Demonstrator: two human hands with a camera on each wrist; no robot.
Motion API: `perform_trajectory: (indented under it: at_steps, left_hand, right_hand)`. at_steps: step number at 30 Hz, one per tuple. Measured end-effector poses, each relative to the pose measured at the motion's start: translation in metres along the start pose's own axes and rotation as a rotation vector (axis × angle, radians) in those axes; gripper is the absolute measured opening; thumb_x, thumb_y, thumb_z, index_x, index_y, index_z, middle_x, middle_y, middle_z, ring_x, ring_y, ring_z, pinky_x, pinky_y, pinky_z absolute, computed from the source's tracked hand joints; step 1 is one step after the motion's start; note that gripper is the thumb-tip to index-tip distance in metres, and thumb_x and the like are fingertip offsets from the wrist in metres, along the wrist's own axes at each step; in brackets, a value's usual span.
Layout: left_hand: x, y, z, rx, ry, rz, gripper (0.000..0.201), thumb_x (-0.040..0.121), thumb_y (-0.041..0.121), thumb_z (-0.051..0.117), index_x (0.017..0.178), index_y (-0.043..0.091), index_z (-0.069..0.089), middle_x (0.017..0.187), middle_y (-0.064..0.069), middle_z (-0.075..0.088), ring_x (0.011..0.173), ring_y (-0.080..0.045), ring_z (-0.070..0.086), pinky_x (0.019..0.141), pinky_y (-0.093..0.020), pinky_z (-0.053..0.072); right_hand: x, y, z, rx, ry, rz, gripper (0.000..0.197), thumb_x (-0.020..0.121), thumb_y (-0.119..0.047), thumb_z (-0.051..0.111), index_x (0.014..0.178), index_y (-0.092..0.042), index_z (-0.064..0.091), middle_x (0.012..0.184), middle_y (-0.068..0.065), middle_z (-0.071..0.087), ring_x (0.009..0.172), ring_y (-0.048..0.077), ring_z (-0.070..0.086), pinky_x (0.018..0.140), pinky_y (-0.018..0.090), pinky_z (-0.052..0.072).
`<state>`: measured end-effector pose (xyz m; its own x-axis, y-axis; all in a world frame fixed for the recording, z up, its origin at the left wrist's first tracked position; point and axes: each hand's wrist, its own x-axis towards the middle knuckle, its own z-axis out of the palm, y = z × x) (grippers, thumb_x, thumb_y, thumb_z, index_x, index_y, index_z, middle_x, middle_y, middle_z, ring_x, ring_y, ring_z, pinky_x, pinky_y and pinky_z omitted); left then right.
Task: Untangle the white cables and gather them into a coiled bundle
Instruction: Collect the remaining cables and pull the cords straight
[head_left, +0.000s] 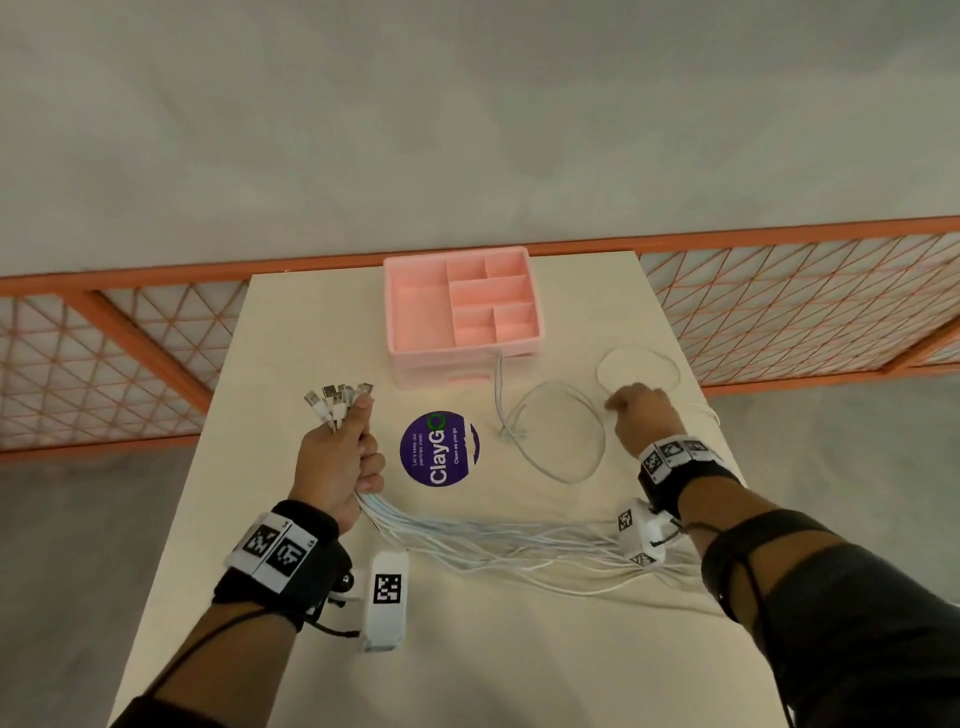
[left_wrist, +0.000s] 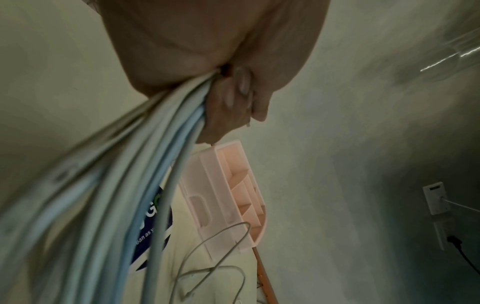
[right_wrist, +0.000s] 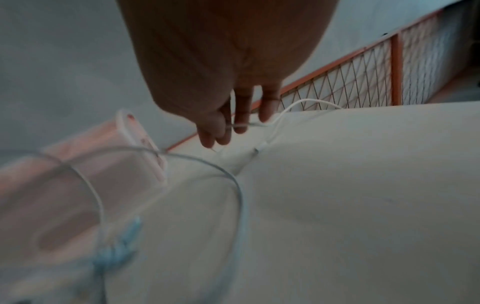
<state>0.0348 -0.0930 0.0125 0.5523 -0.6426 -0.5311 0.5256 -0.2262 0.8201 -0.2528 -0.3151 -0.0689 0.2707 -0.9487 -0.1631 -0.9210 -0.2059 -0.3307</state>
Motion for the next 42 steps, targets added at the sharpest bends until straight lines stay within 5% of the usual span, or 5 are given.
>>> perform_trajectory:
  at_steps: [9,23,32,36,42]
  left_hand:
    - [-0.015,-0.002,0.001,0.06,-0.096,0.001,0.04,0.095,0.041,0.063,0.069,0.022,0.04,0.051,0.007,0.03,0.037,-0.007,0.023,0.035,-0.016,0.02]
    - [-0.049,0.011,0.016,0.092,-0.304,0.059,0.038,0.095,0.041,0.062,0.07,0.021,0.041,0.056,0.005,0.027,0.039,-0.007,0.021,0.039,-0.017,0.017]
    - [-0.064,0.044,-0.007,0.094,-0.5,0.008,0.034,0.094,0.041,0.057,0.072,0.017,0.047,0.051,0.006,0.025,0.036,-0.004,0.02,0.036,-0.014,0.015]
    - [-0.048,0.061,-0.028,0.051,-0.447,0.053,0.035,0.094,0.043,0.057,0.072,0.018,0.049,0.05,0.007,0.026,0.034,-0.004,0.022,0.035,-0.013,0.018]
    - [-0.027,0.076,-0.061,-0.02,-0.351,0.081,0.038,0.096,0.048,0.054,0.069,0.021,0.049,0.047,0.01,0.028,0.033,-0.001,0.023,0.034,-0.015,0.016]
  right_hand:
    - [-0.04,-0.046,-0.184,1.087,0.417,-0.218,0.023,0.083,0.0,0.069,0.1,-0.016,0.065,0.081,0.007,0.067,0.061,0.018,0.06,0.049,0.028,0.046]
    - [-0.143,-0.086,-0.213,1.548,0.362,-0.395,0.021,0.091,0.008,0.056,0.109,-0.001,0.062,0.081,0.011,0.057,0.073,0.025,0.063,0.067,0.033,0.057]
    - [-0.15,0.008,-0.109,0.922,0.396,0.06,0.021,0.089,0.003,0.059,0.098,-0.014,0.068,0.088,0.016,0.068,0.084,0.031,0.069,0.086,0.049,0.058]
    - [-0.155,0.063,-0.069,0.438,0.299,0.3,0.023,0.085,-0.018,0.059,0.089,-0.039,0.068,0.079,-0.007,0.07,0.077,0.02,0.07,0.085,0.041,0.056]
    - [-0.178,0.099,-0.039,0.374,0.203,0.408,0.034,0.091,0.006,0.05,0.099,-0.021,0.069,0.1,0.021,0.07,0.079,0.03,0.064,0.075,0.031,0.05]
